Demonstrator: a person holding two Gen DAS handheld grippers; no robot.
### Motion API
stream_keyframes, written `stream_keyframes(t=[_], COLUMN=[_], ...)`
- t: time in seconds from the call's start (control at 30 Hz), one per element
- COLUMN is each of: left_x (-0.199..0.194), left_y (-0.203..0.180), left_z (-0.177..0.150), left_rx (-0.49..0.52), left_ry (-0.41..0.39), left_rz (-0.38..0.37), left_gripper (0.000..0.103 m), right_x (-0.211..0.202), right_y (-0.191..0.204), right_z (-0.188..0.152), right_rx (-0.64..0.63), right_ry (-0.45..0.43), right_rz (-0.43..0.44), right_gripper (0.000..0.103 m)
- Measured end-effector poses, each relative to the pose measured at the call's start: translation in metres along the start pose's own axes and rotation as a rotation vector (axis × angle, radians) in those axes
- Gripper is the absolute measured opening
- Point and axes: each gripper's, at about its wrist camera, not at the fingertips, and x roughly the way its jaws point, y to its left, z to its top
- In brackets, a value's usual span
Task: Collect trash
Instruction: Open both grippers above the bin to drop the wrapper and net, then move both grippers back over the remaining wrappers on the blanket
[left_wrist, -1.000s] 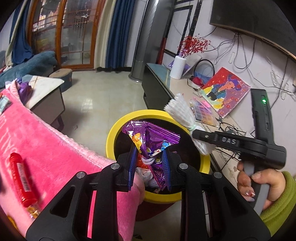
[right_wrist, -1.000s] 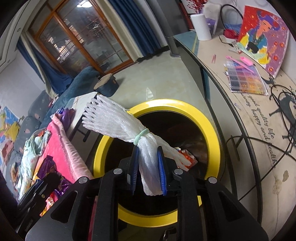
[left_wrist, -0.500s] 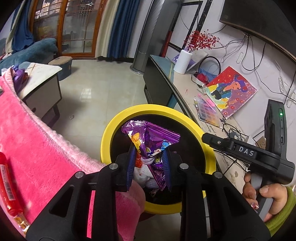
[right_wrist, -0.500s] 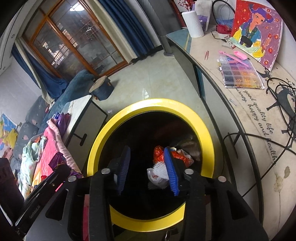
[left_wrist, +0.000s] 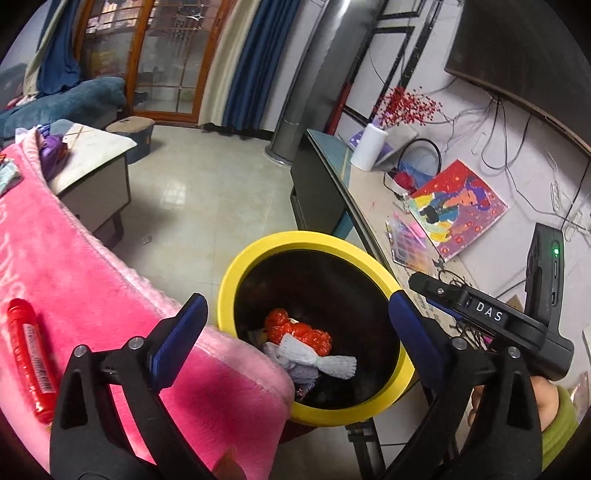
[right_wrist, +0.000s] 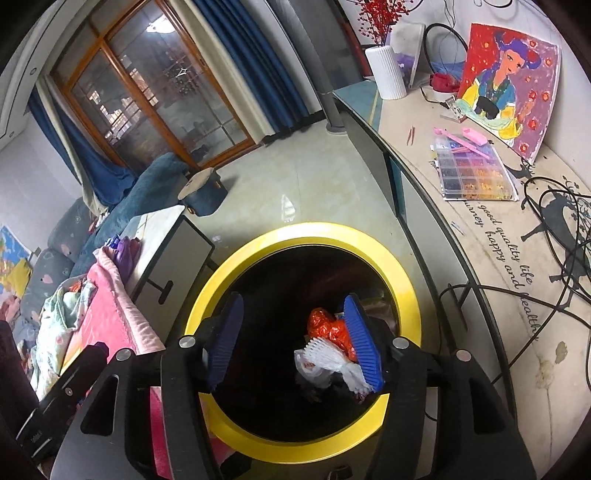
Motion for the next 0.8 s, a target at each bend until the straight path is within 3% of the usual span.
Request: stream_keyframes(t=[0.8], left_x=[-0.104], left_y=[0.065], left_z=[-0.013], left_rx=[-0.123], left_ry=[-0.172], left_rz=[0.194], left_gripper=[0.092], right_x=[-0.032], right_y=[0.116], right_z=[-0.038], right_rx=[-0.28], right_ry=[0.008], right_rz=[0.15], right_gripper=[0.06])
